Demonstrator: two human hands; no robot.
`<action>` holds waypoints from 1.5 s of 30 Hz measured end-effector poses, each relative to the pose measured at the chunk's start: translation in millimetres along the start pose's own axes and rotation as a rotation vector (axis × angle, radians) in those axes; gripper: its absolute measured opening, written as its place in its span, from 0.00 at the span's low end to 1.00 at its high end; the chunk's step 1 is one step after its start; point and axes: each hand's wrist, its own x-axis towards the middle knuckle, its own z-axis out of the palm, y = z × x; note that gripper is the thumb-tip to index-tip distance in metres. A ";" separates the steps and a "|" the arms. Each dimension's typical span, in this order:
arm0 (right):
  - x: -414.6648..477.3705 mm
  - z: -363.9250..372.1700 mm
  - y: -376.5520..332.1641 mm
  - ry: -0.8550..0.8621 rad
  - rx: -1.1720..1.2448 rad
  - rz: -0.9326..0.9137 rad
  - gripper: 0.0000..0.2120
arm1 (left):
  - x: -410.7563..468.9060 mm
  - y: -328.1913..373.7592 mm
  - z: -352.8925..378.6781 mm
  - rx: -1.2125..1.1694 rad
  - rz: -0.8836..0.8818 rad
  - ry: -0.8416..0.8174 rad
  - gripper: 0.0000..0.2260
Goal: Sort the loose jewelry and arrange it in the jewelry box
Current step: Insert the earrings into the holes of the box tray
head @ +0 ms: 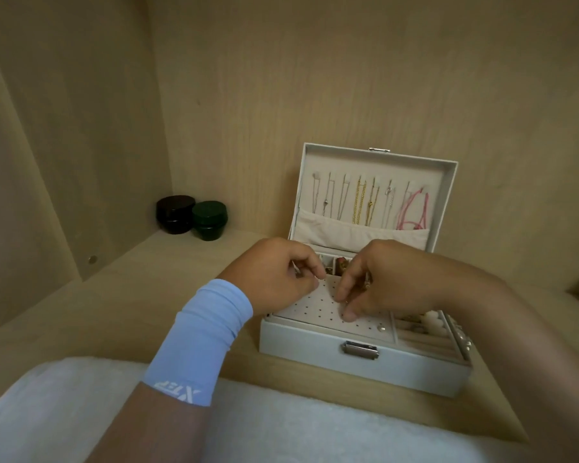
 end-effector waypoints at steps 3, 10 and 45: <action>1.1 1.0 -0.7 0.030 0.025 -0.026 0.05 | -0.8 0.3 -2.3 -0.008 -0.002 0.004 0.07; 5.4 2.5 -8.3 0.299 0.540 -0.193 0.06 | -1.0 1.0 -11.5 -0.327 -0.022 0.016 0.09; 13.6 48.4 -22.2 0.467 0.081 -0.372 0.04 | -12.9 -15.7 -34.7 0.008 -0.167 -0.143 0.05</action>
